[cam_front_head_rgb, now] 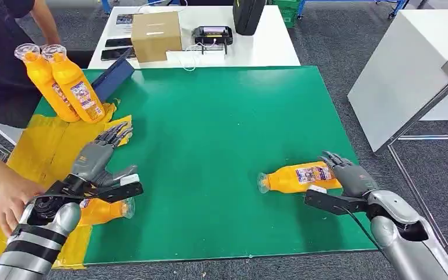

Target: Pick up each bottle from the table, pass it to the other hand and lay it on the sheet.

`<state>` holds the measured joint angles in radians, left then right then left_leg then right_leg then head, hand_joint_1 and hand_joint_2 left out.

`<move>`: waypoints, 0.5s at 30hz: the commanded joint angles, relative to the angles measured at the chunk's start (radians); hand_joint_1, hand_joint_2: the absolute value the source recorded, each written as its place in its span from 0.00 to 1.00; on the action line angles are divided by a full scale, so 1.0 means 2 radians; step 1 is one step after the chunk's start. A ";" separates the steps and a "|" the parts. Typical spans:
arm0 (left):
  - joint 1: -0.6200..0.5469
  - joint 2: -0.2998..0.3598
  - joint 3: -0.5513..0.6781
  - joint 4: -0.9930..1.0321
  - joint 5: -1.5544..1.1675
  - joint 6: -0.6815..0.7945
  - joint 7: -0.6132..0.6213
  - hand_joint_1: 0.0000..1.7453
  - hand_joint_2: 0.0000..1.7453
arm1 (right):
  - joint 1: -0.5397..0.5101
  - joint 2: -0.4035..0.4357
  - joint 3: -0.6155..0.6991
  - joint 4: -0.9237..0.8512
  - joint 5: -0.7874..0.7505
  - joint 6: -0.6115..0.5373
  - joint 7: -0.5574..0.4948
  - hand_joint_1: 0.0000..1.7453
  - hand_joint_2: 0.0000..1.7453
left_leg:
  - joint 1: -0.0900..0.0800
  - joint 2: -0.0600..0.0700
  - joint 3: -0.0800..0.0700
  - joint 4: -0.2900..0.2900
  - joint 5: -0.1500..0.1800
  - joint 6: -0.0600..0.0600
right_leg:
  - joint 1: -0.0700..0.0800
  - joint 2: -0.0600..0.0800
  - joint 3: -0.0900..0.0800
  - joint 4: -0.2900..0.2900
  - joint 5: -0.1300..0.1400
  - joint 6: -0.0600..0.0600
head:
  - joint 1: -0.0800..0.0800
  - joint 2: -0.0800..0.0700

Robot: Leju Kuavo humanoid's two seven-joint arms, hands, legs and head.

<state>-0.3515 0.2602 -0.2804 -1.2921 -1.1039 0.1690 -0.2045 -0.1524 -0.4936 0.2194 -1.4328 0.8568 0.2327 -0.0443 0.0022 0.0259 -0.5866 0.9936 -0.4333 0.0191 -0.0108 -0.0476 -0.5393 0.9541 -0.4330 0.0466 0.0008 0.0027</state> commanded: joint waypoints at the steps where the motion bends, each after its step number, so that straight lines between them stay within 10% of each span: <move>1: 0.001 -0.052 0.065 -0.017 0.145 -0.071 -0.025 0.00 0.00 | -0.037 -0.003 0.036 0.066 0.024 0.002 -0.007 0.00 1.00 | 0.000 0.000 0.001 0.000 0.000 0.000 | 0.000 0.002 0.001 0.000 0.000 -0.001 | 0.000 0.000; 15: 0.021 -0.090 0.079 -0.096 0.350 -0.164 -0.018 0.00 0.00 | -0.099 0.006 0.068 0.177 0.070 -0.003 -0.009 0.00 1.00 | 0.000 0.000 0.001 0.000 0.000 -0.001 | 0.000 0.003 0.001 0.000 0.000 -0.001 | 0.000 0.000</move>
<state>-0.3093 0.1256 -0.1297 -1.4301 -0.4273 -0.1445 -0.2541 -0.2380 -0.5097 0.2811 -1.2834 0.9850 0.2300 -0.0549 0.0015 0.0257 -0.5869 0.9937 -0.4331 0.0195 -0.0113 -0.0484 -0.5391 0.9542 -0.4329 0.0467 0.0008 0.0027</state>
